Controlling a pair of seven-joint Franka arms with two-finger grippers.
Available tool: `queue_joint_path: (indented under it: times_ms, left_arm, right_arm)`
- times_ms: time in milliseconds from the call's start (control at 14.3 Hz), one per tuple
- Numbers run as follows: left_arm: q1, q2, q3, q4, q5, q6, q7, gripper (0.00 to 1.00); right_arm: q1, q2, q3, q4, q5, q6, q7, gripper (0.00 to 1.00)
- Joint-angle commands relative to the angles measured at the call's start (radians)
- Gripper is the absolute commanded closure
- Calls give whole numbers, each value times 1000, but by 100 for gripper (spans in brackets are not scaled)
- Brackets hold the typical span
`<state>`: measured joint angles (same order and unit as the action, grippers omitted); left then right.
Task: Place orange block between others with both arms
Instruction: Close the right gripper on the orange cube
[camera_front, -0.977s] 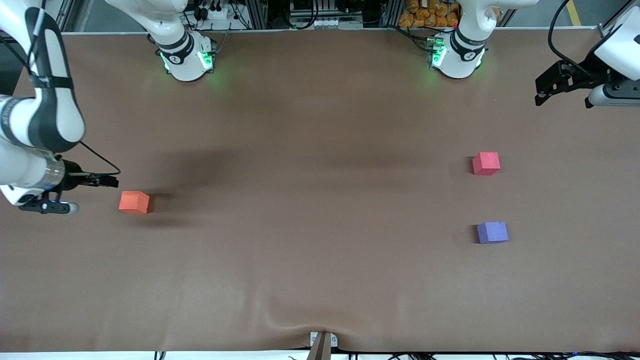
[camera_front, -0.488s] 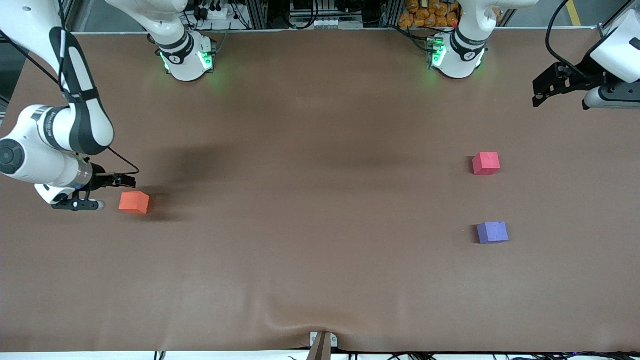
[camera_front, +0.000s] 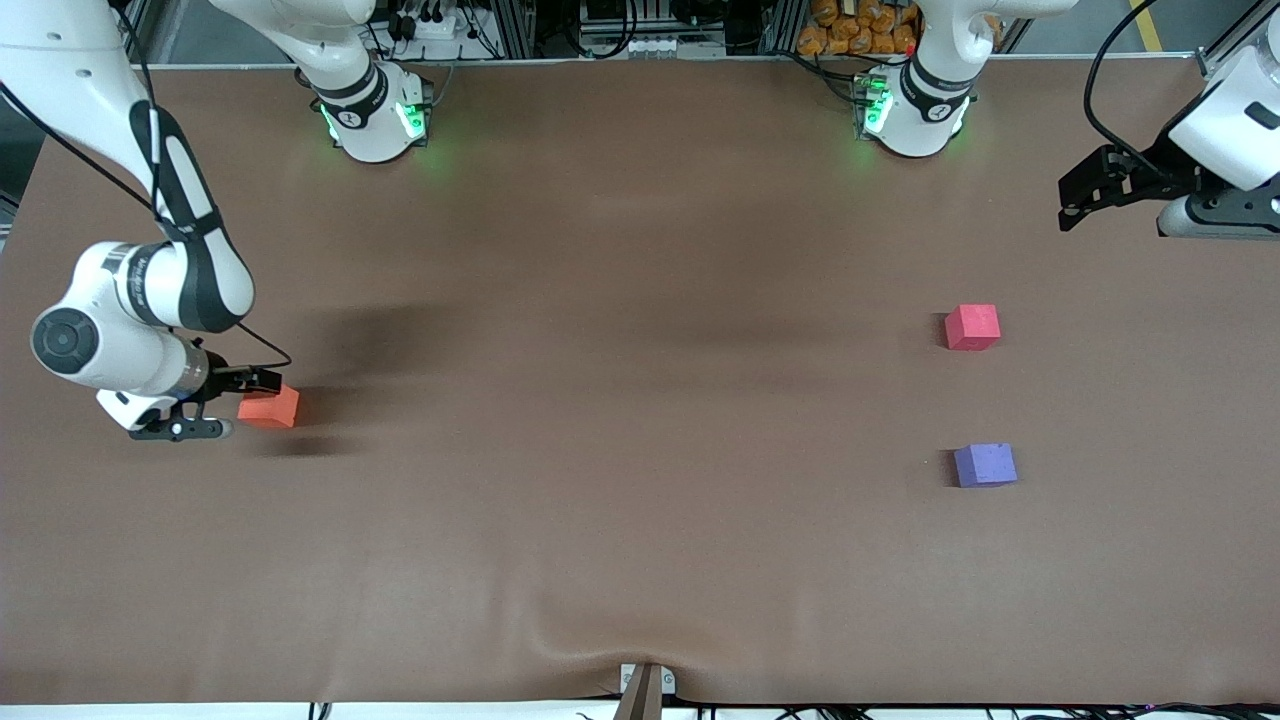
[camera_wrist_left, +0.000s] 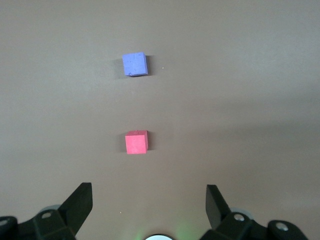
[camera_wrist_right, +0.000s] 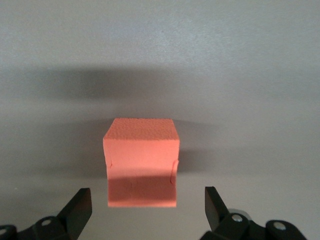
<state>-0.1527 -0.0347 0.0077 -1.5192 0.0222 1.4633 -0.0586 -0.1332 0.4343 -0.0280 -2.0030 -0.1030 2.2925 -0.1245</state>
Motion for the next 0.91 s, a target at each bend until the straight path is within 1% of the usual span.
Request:
queue_joint_path:
  times_ms: [0, 209, 279, 349, 419, 698, 837]
  left_arm:
    - [9, 2, 0, 17, 4, 2, -12, 0]
    - [10, -1, 2, 17, 4, 2, -10, 0]
    - [10, -1, 3, 17, 4, 2, -10, 0]
    - [10, -1, 3, 17, 4, 3, -10, 0]
    - [9, 2, 3, 17, 4, 5, -12, 0]
    - [4, 6, 2, 16, 5, 22, -15, 0]
    - [4, 6, 2, 16, 4, 26, -15, 0]
  right_arm:
    - [4, 43, 5, 36, -12, 17, 6, 0]
    - [-6, 86, 5, 40, -14, 71, -3, 0]
    - [-9, 90, 5, 40, -14, 67, -4, 28]
    - [-9, 90, 5, 40, -14, 62, 0, 71]
    - [-8, 90, 5, 40, -14, 62, 5, 100]
    - [4, 61, 8, 38, -14, 45, 3, 100]
    - [26, -3, 23, 38, -14, -13, -4, 100]
